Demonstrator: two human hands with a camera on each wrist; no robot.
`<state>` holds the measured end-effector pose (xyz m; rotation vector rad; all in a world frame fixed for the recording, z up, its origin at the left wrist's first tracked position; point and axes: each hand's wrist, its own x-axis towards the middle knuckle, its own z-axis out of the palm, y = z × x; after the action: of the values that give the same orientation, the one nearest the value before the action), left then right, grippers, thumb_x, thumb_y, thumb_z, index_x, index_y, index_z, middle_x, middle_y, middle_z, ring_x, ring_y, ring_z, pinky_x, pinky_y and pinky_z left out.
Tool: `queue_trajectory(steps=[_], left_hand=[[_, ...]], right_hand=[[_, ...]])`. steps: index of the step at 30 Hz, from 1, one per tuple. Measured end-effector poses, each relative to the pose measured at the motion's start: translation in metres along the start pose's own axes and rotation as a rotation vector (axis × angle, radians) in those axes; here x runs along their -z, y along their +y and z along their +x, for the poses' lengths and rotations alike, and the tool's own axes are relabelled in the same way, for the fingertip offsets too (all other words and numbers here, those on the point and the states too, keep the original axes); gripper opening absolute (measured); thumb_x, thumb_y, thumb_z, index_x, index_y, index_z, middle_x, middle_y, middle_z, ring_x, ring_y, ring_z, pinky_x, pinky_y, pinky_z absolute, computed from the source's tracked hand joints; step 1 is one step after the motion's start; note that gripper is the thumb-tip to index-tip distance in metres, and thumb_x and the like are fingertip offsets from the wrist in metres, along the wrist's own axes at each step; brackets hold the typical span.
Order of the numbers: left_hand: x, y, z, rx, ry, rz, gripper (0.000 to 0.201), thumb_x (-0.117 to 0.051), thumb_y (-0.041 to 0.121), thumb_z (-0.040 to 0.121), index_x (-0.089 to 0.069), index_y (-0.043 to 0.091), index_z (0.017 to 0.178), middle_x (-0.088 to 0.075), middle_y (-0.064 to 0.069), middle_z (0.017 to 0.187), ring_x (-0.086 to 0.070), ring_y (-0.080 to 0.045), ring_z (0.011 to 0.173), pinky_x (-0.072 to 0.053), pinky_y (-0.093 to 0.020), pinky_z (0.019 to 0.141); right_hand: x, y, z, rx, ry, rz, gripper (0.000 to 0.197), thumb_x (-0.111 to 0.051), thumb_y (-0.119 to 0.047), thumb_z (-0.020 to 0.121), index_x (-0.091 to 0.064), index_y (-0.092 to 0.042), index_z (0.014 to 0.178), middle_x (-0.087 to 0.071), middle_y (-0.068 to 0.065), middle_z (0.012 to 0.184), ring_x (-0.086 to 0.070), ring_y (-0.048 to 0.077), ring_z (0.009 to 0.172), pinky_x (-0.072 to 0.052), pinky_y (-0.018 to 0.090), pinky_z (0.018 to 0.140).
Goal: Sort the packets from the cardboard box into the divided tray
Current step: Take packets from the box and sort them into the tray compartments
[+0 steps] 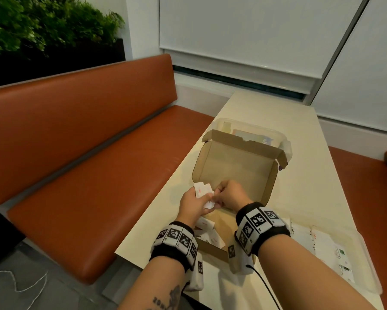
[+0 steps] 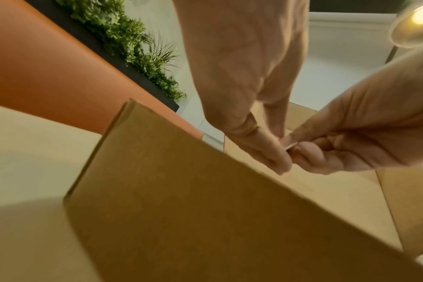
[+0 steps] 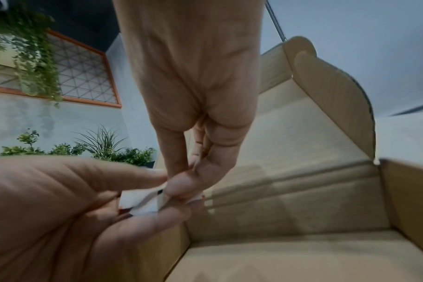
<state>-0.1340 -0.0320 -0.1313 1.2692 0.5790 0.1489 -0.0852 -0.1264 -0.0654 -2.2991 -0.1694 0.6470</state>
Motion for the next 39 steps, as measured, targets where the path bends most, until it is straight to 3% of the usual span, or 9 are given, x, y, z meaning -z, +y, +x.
queue_trajectory(steps=[6, 9, 16, 20, 26, 30, 32, 34, 39], left_hand=[[0.018, -0.007, 0.009, -0.156, 0.250, 0.113, 0.034, -0.060, 0.002, 0.088, -0.057, -0.001, 0.122, -0.064, -0.018, 0.113, -0.064, -0.034, 0.102, -0.058, -0.038, 0.076], [0.022, -0.008, 0.009, -0.157, 0.271, 0.060, 0.034, -0.059, 0.002, 0.089, -0.056, 0.000, 0.123, -0.064, -0.017, 0.113, -0.064, -0.033, 0.101, -0.058, -0.026, 0.064], [0.023, -0.007, 0.008, -0.152, 0.249, 0.151, 0.033, -0.059, 0.004, 0.089, -0.057, 0.001, 0.123, -0.064, -0.016, 0.114, -0.064, -0.030, 0.100, -0.059, -0.036, 0.074], [0.022, -0.004, 0.008, -0.173, 0.251, 0.236, 0.031, -0.058, 0.007, 0.090, -0.058, 0.002, 0.121, -0.065, -0.018, 0.114, -0.063, -0.034, 0.102, -0.055, -0.046, 0.085], [0.021, -0.006, 0.007, -0.195, 0.263, 0.317, 0.029, -0.059, 0.011, 0.090, -0.060, 0.002, 0.118, -0.066, -0.016, 0.110, -0.064, -0.033, 0.099, -0.051, -0.024, 0.067], [0.021, -0.004, 0.006, -0.197, 0.256, 0.342, 0.028, -0.059, 0.010, 0.090, -0.060, 0.002, 0.117, -0.066, -0.018, 0.111, -0.063, -0.035, 0.100, -0.055, -0.042, 0.084], [0.021, -0.004, 0.006, -0.200, 0.255, 0.347, 0.029, -0.059, 0.010, 0.090, -0.060, 0.002, 0.117, -0.066, -0.019, 0.112, -0.062, -0.037, 0.102, -0.053, -0.043, 0.087], [0.021, -0.005, 0.006, -0.199, 0.259, 0.347, 0.030, -0.059, 0.010, 0.090, -0.060, 0.003, 0.119, -0.066, -0.017, 0.113, -0.061, -0.035, 0.104, -0.051, -0.035, 0.087], [0.021, -0.005, 0.005, -0.205, 0.259, 0.400, 0.031, -0.058, 0.011, 0.090, -0.059, 0.002, 0.120, -0.065, -0.015, 0.115, -0.059, -0.030, 0.106, -0.041, -0.025, 0.080]], right_hand=[[-0.020, 0.002, 0.002, 0.001, -0.019, -0.130, 0.006, -0.055, -0.003, 0.089, -0.055, -0.004, 0.095, -0.061, 0.018, 0.095, -0.062, 0.024, 0.073, -0.055, 0.035, 0.077], [-0.037, 0.006, 0.003, 0.004, -0.116, -0.521, 0.045, -0.071, -0.019, 0.082, -0.053, -0.003, 0.121, -0.059, 0.013, 0.120, -0.059, 0.027, 0.108, -0.051, 0.036, 0.092], [-0.061, 0.016, 0.004, 0.110, -0.146, -0.733, 0.082, -0.081, -0.017, 0.071, -0.033, -0.006, 0.136, -0.047, 0.015, 0.132, -0.049, 0.030, 0.121, -0.043, 0.037, 0.097], [-0.057, 0.015, 0.003, 0.139, -0.214, -0.627, 0.069, -0.080, -0.006, 0.070, -0.044, -0.007, 0.129, -0.058, 0.008, 0.128, -0.055, 0.025, 0.117, -0.046, 0.029, 0.090], [-0.055, 0.017, 0.004, 0.174, -0.247, -0.772, 0.054, -0.083, -0.017, 0.069, -0.059, -0.013, 0.117, -0.059, 0.007, 0.125, -0.055, 0.024, 0.115, -0.046, 0.030, 0.091], [-0.060, 0.017, 0.006, 0.173, -0.235, -0.750, 0.059, -0.081, -0.014, 0.070, -0.055, -0.010, 0.124, -0.052, 0.011, 0.131, -0.037, 0.030, 0.131, -0.039, 0.038, 0.103], [-0.061, 0.018, 0.005, 0.188, -0.221, -0.692, 0.051, -0.080, -0.007, 0.070, -0.059, -0.007, 0.117, -0.060, 0.008, 0.122, -0.054, 0.023, 0.115, -0.040, 0.039, 0.105], [-0.061, 0.020, 0.005, 0.159, -0.223, -0.657, 0.044, -0.079, -0.004, 0.070, -0.062, -0.006, 0.111, -0.065, 0.008, 0.116, -0.063, 0.019, 0.099, -0.048, 0.034, 0.098], [-0.061, 0.017, 0.003, 0.121, -0.253, -0.734, 0.047, -0.074, -0.011, 0.078, -0.058, -0.009, 0.122, -0.060, 0.007, 0.123, -0.058, 0.021, 0.110, -0.047, 0.026, 0.093]])
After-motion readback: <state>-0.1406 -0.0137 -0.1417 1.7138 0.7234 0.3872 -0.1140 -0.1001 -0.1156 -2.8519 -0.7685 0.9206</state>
